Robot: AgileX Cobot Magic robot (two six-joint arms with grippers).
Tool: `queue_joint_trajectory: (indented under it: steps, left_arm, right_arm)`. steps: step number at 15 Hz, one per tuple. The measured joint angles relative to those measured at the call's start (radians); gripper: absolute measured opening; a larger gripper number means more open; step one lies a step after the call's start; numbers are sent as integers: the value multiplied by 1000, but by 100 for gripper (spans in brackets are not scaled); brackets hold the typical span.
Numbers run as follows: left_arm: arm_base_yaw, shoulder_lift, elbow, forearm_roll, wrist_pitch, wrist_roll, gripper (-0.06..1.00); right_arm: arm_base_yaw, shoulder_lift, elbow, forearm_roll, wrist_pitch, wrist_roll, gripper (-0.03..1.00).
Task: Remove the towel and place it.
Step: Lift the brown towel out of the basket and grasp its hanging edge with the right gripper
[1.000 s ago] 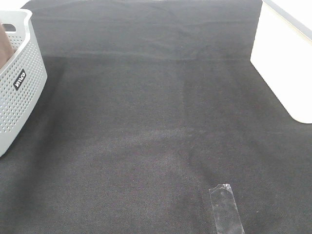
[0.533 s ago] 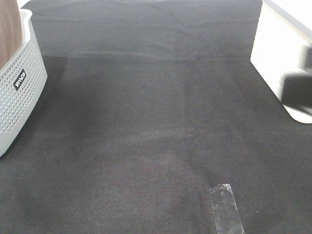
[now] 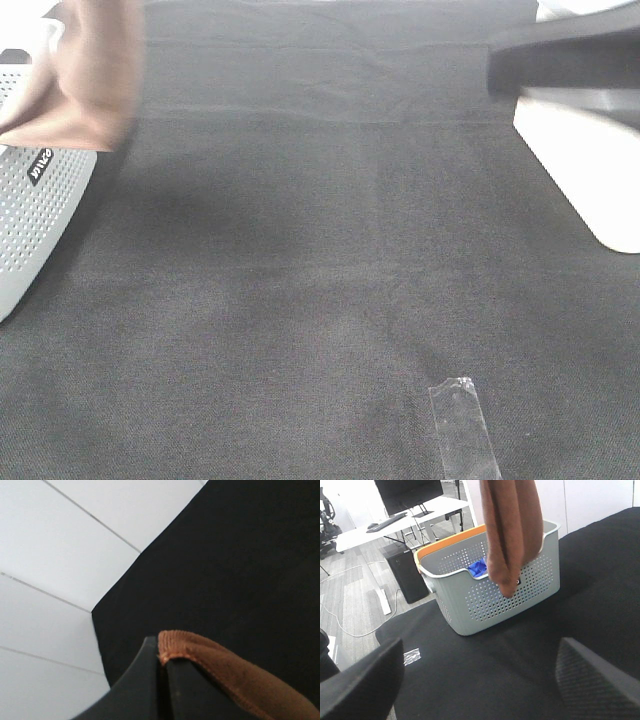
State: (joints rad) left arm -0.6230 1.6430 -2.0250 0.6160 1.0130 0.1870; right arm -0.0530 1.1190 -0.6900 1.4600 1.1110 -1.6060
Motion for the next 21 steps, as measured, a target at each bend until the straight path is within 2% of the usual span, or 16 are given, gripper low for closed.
queue_joint_trajectory:
  steps: [1,3,6,9,12,13,17,19,21]
  left_arm:
    - [0,18,0,24,26,-21,0]
    - [-3,39,-1,-8,58,-32,0]
    - [-44,63,-1,-71,95,-35,0]
    - [-101,66,-1,-137,36,20,0]
    - [-159,66,-1,-232,-30,148,0]
    - [-170,66,-1,-240,-55,172,0]
    - [-174,66,-1,-248,-69,186,0]
    - [-174,66,-1,-253,-69,187,0]
    - [-174,66,-1,-261,-69,187,0]
  right_arm:
    - [0,26,-18,0,4,-7,76]
    - [30,86,-43,0,-1,-42,76]
    - [212,196,-97,0,-81,-109,76]
    - [331,312,-182,-7,-188,-141,76]
    - [334,433,-272,-10,-206,-161,76]
    - [334,474,-286,-16,-205,-167,76]
    - [334,604,-290,-14,-169,-263,76]
    - [334,638,-290,36,-186,-322,76]
    - [334,669,-290,143,-218,-412,76]
